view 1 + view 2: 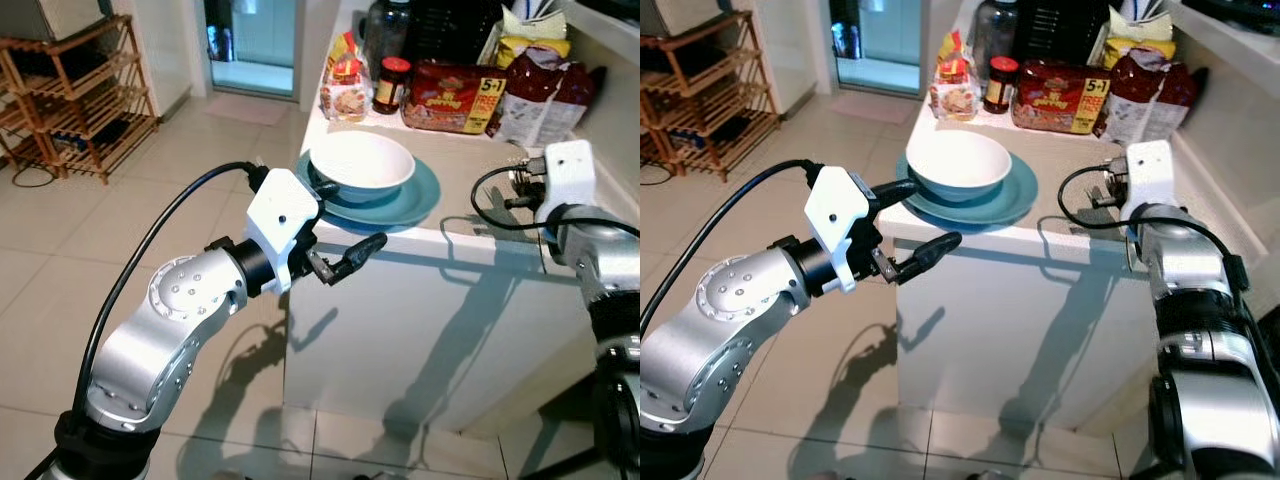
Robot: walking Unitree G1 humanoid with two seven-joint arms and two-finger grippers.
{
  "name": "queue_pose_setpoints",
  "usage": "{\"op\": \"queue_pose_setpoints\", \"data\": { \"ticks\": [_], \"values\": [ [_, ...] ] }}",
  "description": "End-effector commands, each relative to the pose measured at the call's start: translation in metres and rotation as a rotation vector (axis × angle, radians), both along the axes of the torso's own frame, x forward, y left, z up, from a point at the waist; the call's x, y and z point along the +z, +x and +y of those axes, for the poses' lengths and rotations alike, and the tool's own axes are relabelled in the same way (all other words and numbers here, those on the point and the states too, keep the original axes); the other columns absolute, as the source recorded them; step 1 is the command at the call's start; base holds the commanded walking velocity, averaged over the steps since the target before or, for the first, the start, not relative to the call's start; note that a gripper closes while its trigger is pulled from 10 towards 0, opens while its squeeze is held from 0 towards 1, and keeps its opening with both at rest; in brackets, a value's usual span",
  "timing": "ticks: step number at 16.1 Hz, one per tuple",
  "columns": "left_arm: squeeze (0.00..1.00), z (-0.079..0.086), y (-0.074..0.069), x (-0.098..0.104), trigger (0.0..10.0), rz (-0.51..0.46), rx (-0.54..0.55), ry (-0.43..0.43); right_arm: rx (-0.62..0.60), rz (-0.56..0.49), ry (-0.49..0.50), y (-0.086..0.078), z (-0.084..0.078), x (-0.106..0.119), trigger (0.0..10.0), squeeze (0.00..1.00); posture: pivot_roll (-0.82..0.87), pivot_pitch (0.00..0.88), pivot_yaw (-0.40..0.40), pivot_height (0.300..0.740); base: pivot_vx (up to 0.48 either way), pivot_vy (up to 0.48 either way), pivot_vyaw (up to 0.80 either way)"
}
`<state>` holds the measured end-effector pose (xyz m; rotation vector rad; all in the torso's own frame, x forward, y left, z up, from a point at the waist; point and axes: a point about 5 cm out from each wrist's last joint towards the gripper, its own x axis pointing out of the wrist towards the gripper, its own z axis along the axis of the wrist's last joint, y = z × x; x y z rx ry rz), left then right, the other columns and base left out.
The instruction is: Setting the table
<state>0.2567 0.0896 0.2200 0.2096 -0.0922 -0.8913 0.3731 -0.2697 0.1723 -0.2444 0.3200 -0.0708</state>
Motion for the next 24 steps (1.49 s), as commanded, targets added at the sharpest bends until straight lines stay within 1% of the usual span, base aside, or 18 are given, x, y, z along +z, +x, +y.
{"op": "queue_pose_setpoints", "data": {
  "ticks": [1, 6, 10, 13, 16, 17, 18, 22, 24],
  "values": [
    [0.0, -0.002, -0.001, 0.002, 10.0, -0.002, -0.003, 0.009, 0.01, -0.039, -0.039, 0.004, -0.005, 0.011, 10.0, 0.0, 0.09, 0.043, -0.089, 0.74, 0.0, 0.0, 0.0],
    [0.0, 0.004, -0.006, 0.002, 10.0, 0.001, 0.04, 0.009, 0.047, -0.062, -0.073, 0.014, -0.002, 0.017, 10.0, 0.0, 0.11, 0.096, -0.11, 0.74, 0.0, 0.0, 0.0],
    [0.0, 0.008, -0.014, 0.004, 10.0, 0.008, 0.064, -0.002, 0.063, -0.091, -0.062, 0.021, 0.004, 0.023, 10.0, 0.0, 0.12, 0.155, -0.13, 0.74, 0.0, 0.0, 0.0],
    [0.0, 0.011, -0.017, 0.01, 10.0, -0.003, 0.08, -0.038, 0.069, -0.115, -0.079, 0.026, 0.008, 0.036, 10.0, 0.0, 0.13, 0.191, -0.142, 0.74, 0.0, 0.0, 0.0],
    [0.0, 0.012, -0.021, 0.009, 10.0, 0.006, 0.088, -0.039, 0.07, -0.127, -0.088, 0.028, 0.008, 0.042, 10.0, 0.0, 0.13, 0.202, -0.147, 0.74, 0.0, 0.0, 0.0],
    [0.0, 0.012, -0.022, 0.009, 10.0, 0.011, 0.09, -0.038, 0.078, -0.128, -0.093, 0.03, 0.011, 0.044, 10.0, 0.85, 0.13, 0.205, -0.148, 0.74, 0.0, 0.0, 0.0],
    [0.0, 0.012, -0.022, 0.009, 10.0, 0.014, 0.092, -0.039, 0.089, -0.124, -0.099, 0.03, 0.013, 0.045, 10.0, 1.0, 0.13, 0.206, -0.151, 0.74, 0.0, 0.0, 0.0],
    [0.0, 0.013, -0.021, 0.01, 10.0, 0.014, 0.097, -0.039, 0.104, -0.104, -0.124, 0.031, 0.012, 0.049, 10.0, 1.0, 0.13, 0.193, -0.153, 0.74, 0.0, 0.0, 0.0],
    [0.0, 0.013, -0.019, 0.011, 10.0, 0.007, 0.101, -0.037, 0.102, -0.116, -0.139, 0.032, 0.009, 0.056, 10.0, 1.0, 0.12, 0.18, -0.151, 0.74, 0.0, 0.0, 0.0]
  ]
}}
